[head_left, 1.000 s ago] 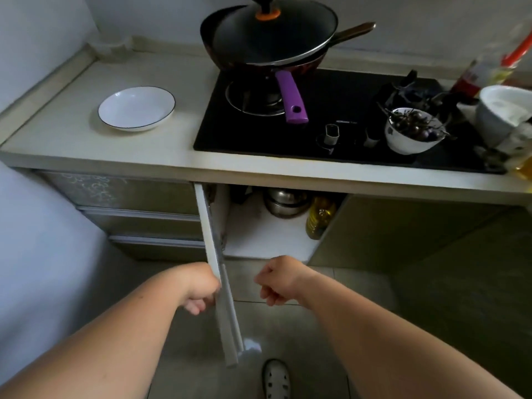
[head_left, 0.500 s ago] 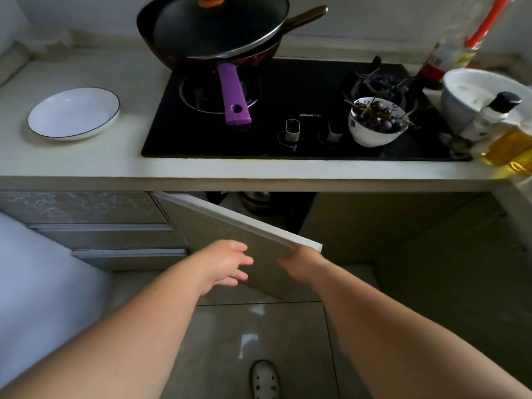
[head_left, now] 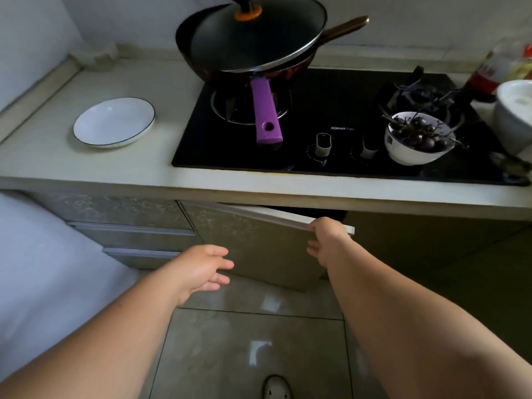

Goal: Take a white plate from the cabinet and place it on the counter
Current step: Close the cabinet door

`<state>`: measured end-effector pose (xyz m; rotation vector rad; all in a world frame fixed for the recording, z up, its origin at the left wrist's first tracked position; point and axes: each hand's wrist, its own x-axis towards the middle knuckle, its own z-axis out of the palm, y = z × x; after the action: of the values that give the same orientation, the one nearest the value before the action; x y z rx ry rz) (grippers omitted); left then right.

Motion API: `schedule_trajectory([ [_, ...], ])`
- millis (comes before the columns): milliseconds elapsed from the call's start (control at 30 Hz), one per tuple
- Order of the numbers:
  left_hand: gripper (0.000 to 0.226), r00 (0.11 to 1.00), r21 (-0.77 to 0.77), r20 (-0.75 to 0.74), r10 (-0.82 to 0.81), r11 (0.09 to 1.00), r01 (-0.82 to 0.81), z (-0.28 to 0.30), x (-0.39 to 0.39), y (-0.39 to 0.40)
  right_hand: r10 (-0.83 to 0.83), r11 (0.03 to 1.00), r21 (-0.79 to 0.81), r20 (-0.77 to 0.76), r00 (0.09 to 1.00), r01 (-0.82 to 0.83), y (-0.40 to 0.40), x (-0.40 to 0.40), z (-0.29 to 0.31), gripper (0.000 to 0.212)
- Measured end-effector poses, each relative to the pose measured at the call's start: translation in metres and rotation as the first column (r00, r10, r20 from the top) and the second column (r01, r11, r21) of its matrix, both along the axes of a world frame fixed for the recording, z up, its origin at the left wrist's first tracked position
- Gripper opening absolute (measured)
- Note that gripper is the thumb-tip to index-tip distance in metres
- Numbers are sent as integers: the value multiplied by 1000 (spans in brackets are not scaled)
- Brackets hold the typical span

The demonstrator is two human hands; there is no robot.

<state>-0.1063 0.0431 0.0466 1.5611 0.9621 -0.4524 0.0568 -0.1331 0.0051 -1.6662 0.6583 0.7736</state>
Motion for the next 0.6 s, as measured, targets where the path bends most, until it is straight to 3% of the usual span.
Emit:
schedule_trajectory([
  [233, 42, 998, 3, -3, 56, 998, -56, -6, -3, 18, -94, 989, 115, 29, 995, 90, 9, 29, -11, 13],
  [433, 42, 996, -7, -17, 87, 996, -87, -11, -5, 25, -157, 966, 211, 22, 987, 149, 12, 33, -23, 23],
  [600, 41, 994, -7, 14, 113, 994, -113, -2, -3, 30, -78, 982, 179, 62, 995, 66, 13, 30, -22, 19],
])
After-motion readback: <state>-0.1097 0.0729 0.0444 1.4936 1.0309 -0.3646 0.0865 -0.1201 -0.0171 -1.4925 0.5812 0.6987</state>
